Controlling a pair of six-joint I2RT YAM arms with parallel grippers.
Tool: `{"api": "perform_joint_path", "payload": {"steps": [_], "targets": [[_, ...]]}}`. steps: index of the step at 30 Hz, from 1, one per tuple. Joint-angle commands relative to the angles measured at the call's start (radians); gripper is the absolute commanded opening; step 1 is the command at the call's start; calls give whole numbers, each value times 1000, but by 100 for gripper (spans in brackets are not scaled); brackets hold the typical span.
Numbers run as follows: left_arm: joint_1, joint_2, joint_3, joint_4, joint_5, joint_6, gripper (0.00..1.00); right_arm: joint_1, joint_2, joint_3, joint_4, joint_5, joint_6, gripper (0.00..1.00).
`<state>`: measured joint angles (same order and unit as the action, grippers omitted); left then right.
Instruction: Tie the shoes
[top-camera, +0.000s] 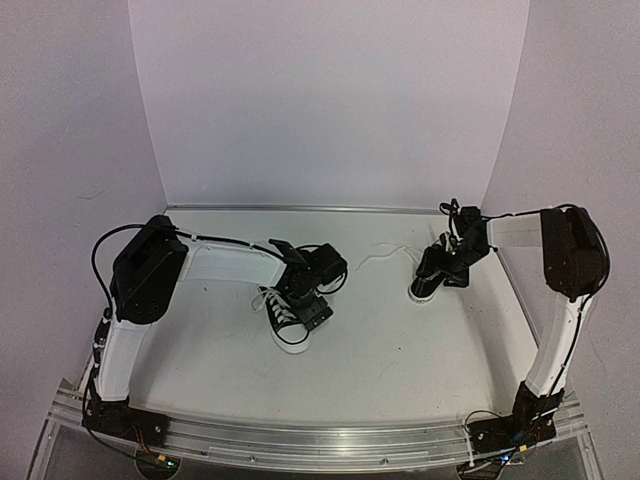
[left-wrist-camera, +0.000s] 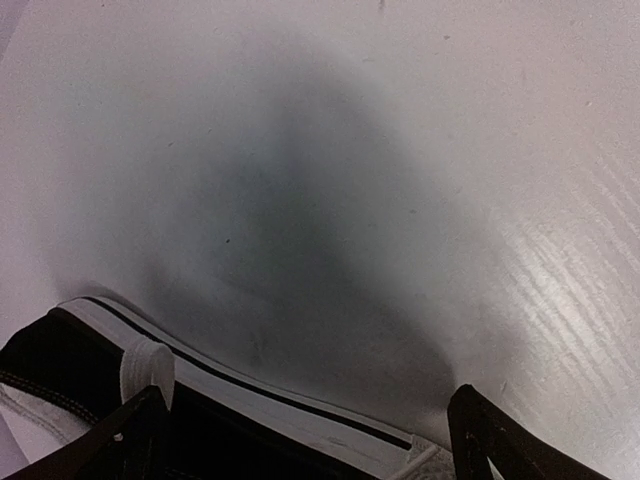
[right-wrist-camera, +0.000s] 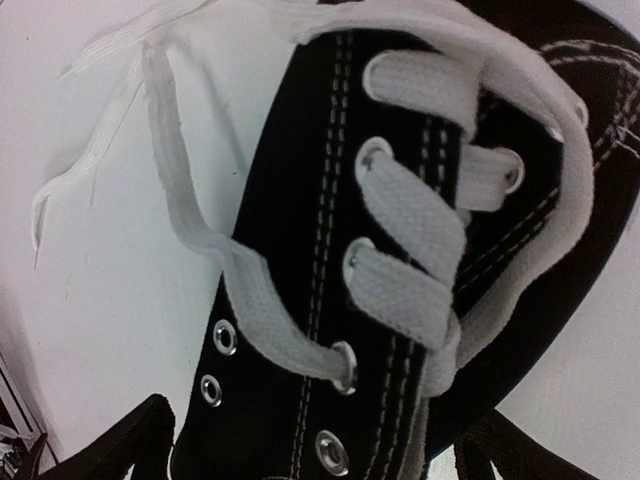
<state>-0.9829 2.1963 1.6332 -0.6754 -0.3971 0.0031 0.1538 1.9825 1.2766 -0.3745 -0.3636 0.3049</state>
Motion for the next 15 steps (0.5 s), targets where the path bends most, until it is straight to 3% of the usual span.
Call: {"api": "perform_joint_path", "payload": {"steps": [1, 10, 15], "targets": [[100, -26, -94, -262, -182, 36, 96, 47, 65, 2, 49, -87, 12, 87], [350, -89, -254, -244, -235, 27, 94, 180, 176, 94, 78, -85, 47, 78], [392, -193, -259, -141, -186, 34, 94, 289, 252, 166, 73, -65, 52, 68]]}}
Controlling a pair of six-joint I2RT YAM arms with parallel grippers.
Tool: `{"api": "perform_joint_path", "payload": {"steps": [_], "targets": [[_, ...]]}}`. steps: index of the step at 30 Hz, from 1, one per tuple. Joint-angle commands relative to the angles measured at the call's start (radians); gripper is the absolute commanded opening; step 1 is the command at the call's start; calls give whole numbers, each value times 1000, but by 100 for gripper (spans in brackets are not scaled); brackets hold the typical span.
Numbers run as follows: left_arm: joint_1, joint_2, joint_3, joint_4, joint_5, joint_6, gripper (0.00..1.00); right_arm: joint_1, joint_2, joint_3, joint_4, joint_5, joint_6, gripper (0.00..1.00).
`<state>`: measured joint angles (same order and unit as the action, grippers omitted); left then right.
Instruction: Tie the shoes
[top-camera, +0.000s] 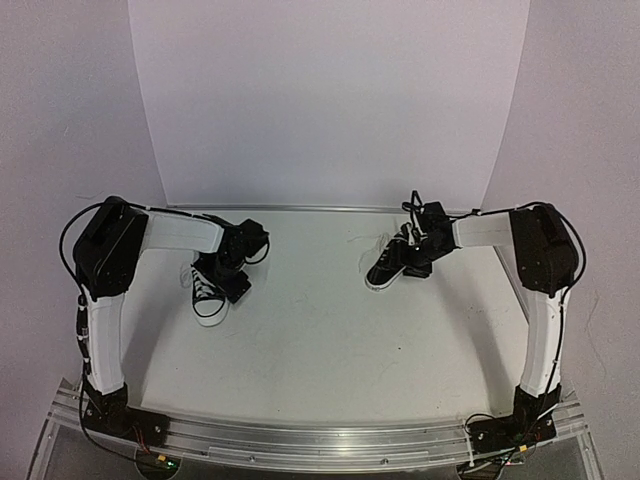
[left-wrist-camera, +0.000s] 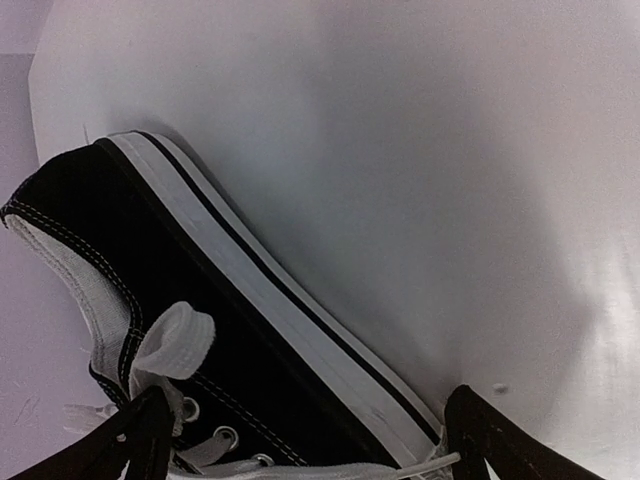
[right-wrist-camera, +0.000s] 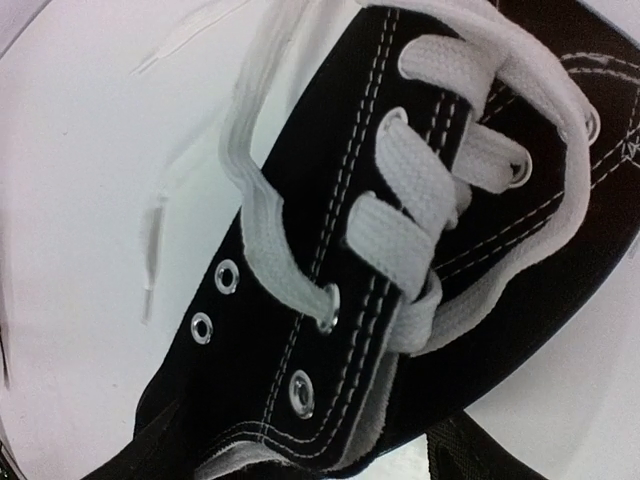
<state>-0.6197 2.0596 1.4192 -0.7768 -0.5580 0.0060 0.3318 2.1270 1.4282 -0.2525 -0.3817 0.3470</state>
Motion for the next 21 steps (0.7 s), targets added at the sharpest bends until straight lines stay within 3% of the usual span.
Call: {"api": "perform_joint_path", "payload": {"steps": [1, 4, 8, 10, 15, 21], "targets": [[29, -89, -47, -15, -3, 31, 94, 134, 116, 19, -50, -46, 10, 65], [29, -198, -73, 77, 84, 32, 94, 193, 119, 11, -50, -37, 8, 51], [29, -320, -118, 197, 223, 18, 95, 257, 74, -38, -38, -39, 26, 22], [29, -346, -131, 234, 286, 5, 95, 285, 21, -81, -25, -35, 52, 12], [29, -400, -197, 333, 446, -59, 95, 376, -159, -220, 38, -18, 157, 1], [28, -477, -318, 459, 602, -116, 96, 526, -316, -393, 132, 76, 341, 0]]}}
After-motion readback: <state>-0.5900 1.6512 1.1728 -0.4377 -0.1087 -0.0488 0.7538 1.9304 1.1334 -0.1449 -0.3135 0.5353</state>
